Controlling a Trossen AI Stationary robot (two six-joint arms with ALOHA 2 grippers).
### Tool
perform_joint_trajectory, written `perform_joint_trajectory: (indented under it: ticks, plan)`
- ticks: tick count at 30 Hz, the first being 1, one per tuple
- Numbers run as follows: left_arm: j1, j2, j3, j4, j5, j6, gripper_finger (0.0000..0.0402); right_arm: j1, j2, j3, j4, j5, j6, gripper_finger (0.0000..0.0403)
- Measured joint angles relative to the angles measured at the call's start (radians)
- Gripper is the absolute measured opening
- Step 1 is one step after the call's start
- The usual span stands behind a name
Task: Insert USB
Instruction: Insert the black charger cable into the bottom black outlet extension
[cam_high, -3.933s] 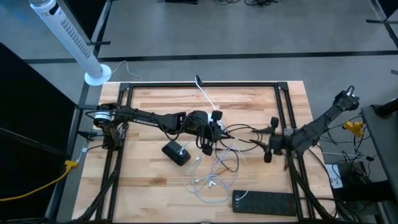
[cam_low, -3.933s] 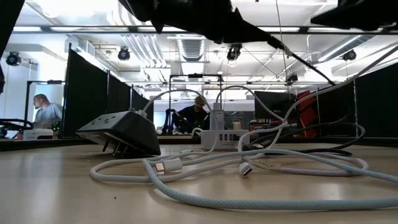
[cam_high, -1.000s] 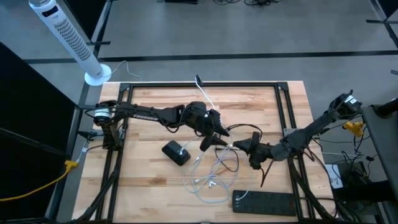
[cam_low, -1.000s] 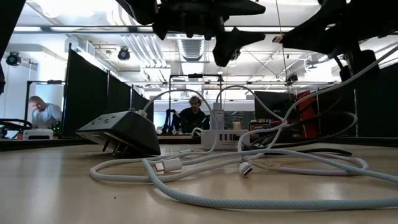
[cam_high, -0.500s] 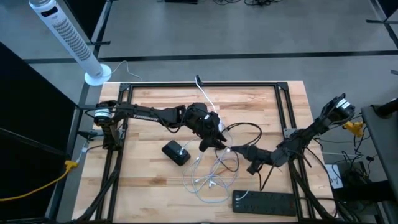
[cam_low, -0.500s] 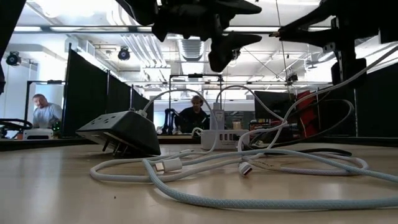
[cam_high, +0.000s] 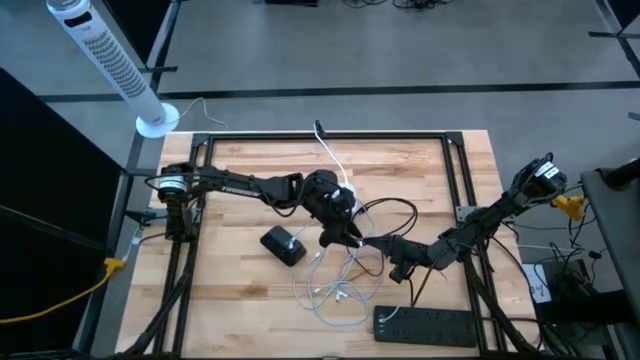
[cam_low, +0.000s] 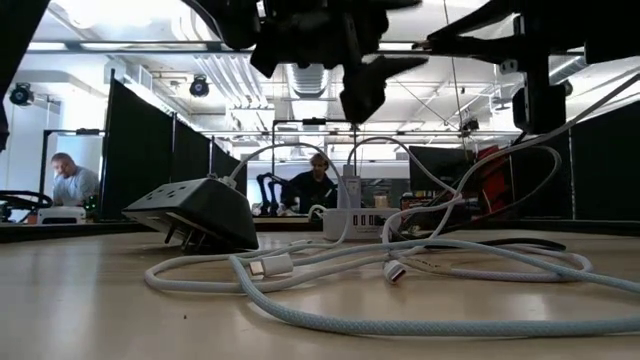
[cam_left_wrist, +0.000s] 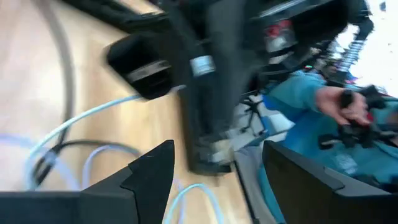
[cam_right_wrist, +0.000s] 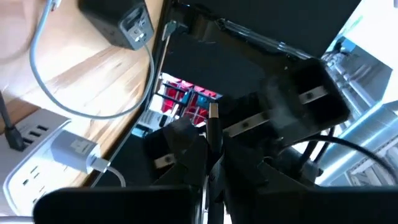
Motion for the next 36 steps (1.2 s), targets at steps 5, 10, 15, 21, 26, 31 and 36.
perform_joint_trajectory:
  ticks: [5, 10, 15, 21, 26, 31, 36]
  plan:
    - [-0.014, 0.000, 0.000, 0.037, 0.066, -0.001, 0.0224, -0.002, 0.004, 0.005, 0.001, -0.021, 0.000, 0.0019]
    - [-0.020, 0.015, 0.000, 0.039, 0.074, -0.005, 0.0199, -0.014, 0.004, 0.009, -0.006, -0.056, 0.000, 0.0019]
    - [-0.021, 0.038, 0.000, 0.050, 0.072, -0.029, 0.0176, -0.026, 0.004, 0.009, -0.008, -0.075, 0.006, 0.0019]
    - [-0.021, 0.045, 0.000, 0.057, 0.045, -0.033, 0.0147, -0.027, 0.004, 0.009, -0.007, -0.078, 0.008, 0.0019]
    - [-0.018, 0.045, 0.000, 0.064, 0.027, -0.033, 0.0110, -0.026, 0.004, 0.009, -0.022, -0.078, 0.053, 0.0019]
    - [-0.015, 0.046, 0.000, 0.060, 0.023, -0.030, 0.0071, -0.026, 0.003, 0.010, -0.047, -0.077, 0.089, 0.0019]
    - [-0.014, 0.046, -0.001, 0.053, 0.022, 0.024, 0.0021, -0.025, 0.002, 0.010, -0.056, -0.072, 0.115, 0.0019]
